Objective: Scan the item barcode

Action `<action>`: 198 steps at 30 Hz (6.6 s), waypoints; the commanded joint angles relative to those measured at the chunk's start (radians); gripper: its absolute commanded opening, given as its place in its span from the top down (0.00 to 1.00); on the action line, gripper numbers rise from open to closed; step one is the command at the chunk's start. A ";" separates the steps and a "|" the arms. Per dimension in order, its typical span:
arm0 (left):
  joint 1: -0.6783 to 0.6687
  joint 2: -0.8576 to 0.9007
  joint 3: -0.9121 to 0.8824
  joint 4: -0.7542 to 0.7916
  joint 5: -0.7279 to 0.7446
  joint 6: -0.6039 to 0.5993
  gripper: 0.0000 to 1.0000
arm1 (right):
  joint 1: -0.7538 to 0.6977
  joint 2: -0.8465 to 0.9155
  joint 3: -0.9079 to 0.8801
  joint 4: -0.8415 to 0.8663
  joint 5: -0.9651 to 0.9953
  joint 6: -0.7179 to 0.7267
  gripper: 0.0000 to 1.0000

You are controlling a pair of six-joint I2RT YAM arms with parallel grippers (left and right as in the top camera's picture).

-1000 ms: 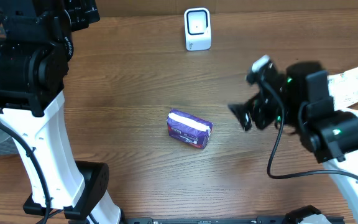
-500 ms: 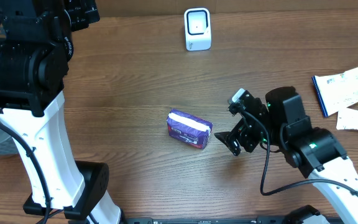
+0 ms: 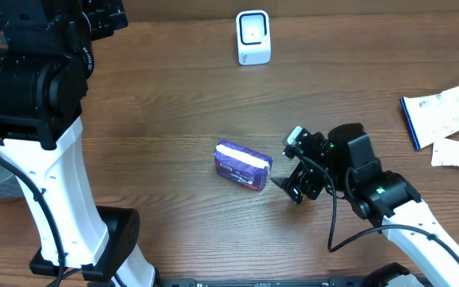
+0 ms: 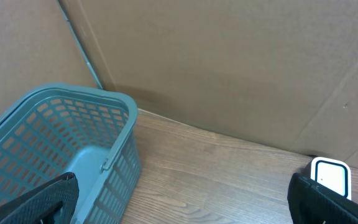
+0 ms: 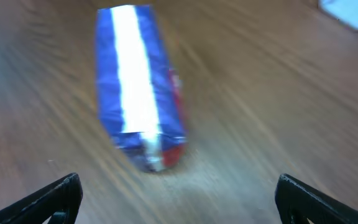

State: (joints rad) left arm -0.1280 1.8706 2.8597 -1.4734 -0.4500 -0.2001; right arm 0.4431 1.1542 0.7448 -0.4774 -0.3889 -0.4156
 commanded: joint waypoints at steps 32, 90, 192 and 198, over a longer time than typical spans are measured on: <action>0.010 0.013 0.002 0.003 -0.009 0.013 0.00 | 0.143 0.361 -0.002 0.336 -0.032 0.027 0.00; 0.010 0.013 0.002 0.003 -0.009 0.013 0.00 | -0.123 0.299 0.594 0.446 -0.893 1.514 0.90; 0.010 0.013 0.002 0.003 -0.009 0.013 0.00 | 0.023 1.219 0.698 1.202 0.866 -1.081 0.79; 0.010 0.013 0.002 0.003 -0.009 0.013 0.00 | 0.051 1.156 0.698 1.177 0.897 -1.077 0.81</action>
State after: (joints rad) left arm -0.1280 1.8706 2.8597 -1.4734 -0.4500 -0.1997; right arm 0.4713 2.3554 1.4197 0.7136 0.4797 -1.4967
